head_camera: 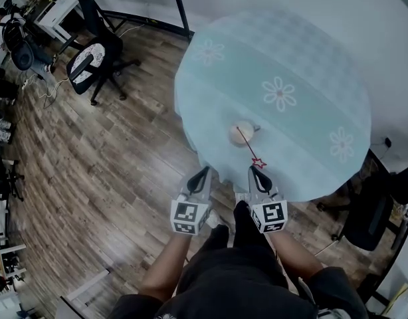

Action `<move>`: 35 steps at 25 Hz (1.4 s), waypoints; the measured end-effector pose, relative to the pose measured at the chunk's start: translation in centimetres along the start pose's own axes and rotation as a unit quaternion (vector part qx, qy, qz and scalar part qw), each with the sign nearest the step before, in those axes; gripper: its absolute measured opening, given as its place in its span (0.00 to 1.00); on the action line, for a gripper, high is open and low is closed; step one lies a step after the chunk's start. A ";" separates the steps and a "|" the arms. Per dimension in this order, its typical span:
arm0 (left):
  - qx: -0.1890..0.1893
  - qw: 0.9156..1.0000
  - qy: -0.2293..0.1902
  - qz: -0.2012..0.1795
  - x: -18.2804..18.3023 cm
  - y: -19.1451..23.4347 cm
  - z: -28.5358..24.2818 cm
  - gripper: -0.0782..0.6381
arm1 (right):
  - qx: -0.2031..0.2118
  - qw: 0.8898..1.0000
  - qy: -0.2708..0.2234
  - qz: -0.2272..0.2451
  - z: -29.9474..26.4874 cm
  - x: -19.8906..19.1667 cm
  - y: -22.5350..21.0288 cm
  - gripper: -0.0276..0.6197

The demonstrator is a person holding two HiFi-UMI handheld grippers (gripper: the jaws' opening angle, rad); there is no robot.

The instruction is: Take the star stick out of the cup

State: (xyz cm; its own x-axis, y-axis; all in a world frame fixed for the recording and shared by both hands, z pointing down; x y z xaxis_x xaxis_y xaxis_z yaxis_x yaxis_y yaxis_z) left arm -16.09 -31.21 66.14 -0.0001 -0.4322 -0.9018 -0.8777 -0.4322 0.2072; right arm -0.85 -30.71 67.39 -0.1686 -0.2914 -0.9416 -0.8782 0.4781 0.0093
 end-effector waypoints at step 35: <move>0.017 0.999 0.021 0.019 -0.8 1.6 -2.1 0.12 | -0.035 0.999 0.004 0.019 -7.3 1.1 -2.6 0.13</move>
State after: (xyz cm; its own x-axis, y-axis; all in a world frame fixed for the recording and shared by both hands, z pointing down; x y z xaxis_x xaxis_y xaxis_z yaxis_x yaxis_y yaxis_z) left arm -16.45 -33.26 67.97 -0.0141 -0.4814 -0.8764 -0.8935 -0.3873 0.2272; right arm -2.01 -38.36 68.77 -0.2063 -0.2814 -0.9371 -0.9000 0.4305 0.0689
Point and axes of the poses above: the fingertips, and each gripper's own axes: z backward along the fingers, y to its left, x out of its top, the point moved 2 cm from there along z, backward along the fingers, and after that the axes turned 5 degrees about z, right-handed, at the moved point
